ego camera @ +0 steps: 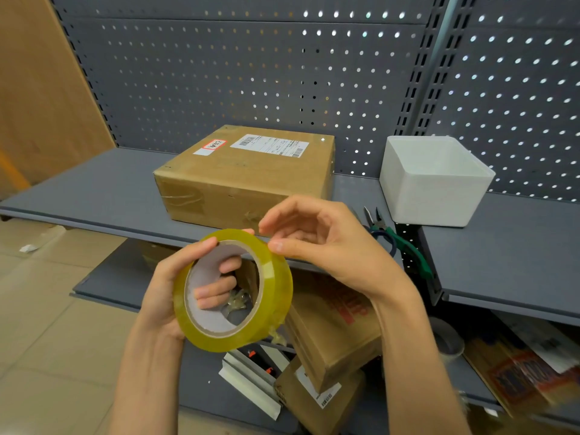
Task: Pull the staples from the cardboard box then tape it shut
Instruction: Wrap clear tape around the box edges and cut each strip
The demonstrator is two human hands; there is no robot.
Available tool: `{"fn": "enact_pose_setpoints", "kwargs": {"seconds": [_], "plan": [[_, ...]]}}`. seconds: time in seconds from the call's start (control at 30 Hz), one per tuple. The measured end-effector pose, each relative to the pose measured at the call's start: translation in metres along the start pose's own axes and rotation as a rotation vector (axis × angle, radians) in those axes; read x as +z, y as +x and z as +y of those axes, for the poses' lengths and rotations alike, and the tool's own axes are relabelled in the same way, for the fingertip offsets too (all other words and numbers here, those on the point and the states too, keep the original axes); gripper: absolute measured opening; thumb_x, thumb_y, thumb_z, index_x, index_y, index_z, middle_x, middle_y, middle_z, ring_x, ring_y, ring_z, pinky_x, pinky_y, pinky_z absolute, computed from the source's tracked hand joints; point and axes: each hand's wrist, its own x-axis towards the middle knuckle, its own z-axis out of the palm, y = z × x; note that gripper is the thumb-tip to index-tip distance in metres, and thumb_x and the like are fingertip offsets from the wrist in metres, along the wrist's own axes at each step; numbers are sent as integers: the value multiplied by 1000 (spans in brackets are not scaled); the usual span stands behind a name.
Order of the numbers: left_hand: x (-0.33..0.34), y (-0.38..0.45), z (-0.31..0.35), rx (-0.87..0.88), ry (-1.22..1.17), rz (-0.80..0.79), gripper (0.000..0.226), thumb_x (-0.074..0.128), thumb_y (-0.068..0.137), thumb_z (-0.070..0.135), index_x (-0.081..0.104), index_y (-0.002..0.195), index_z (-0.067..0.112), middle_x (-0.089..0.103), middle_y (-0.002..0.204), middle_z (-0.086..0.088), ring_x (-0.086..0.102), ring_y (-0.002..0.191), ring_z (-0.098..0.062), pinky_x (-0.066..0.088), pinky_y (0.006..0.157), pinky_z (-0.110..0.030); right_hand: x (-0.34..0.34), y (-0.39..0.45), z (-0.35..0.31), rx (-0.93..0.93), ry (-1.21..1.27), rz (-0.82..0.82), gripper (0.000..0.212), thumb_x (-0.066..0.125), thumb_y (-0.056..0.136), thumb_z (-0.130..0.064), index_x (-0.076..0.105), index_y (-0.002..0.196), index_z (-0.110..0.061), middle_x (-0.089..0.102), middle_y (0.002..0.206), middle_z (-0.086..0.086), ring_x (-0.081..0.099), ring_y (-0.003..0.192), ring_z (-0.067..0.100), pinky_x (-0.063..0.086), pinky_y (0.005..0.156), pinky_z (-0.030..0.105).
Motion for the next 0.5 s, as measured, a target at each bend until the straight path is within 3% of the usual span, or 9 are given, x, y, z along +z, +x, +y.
{"fn": "enact_pose_setpoints", "kwargs": {"seconds": [0.1,0.2,0.27,0.4,0.5], "plan": [[-4,0,1,-30,-36,-16,39,24,102,24,51,107,-5,51,95,-16,37,58,-13,38,54,-23,1,-1,-1,4,-58,6,18,62,86,2,66,101,-7,67,89,3,61,85,16,49,82,28],[-8,2,-1,-48,-56,-22,36,30,101,28,51,104,-1,51,91,-13,37,56,-11,37,52,-21,5,-3,-3,10,-155,-15,17,55,91,-1,63,102,-11,59,85,-11,51,77,-4,43,74,15],[-12,3,-2,-57,-73,-21,34,34,100,29,52,102,1,52,89,-11,37,54,-10,37,50,-20,9,-3,-3,39,-211,-18,17,49,95,-4,59,105,-14,54,87,-15,49,78,-7,38,75,11],[-19,1,4,-26,-106,0,37,36,98,34,54,103,2,52,87,-9,41,53,-9,41,52,-18,17,-7,-5,70,-217,25,22,40,99,-10,53,114,-19,53,96,-9,50,87,-2,41,83,17],[-23,-7,14,38,-145,-4,42,30,99,37,52,108,3,52,88,-11,59,58,-15,48,55,-20,16,-10,-10,58,-146,41,25,40,99,-10,53,117,-21,47,84,-14,46,74,5,40,77,19]]}}
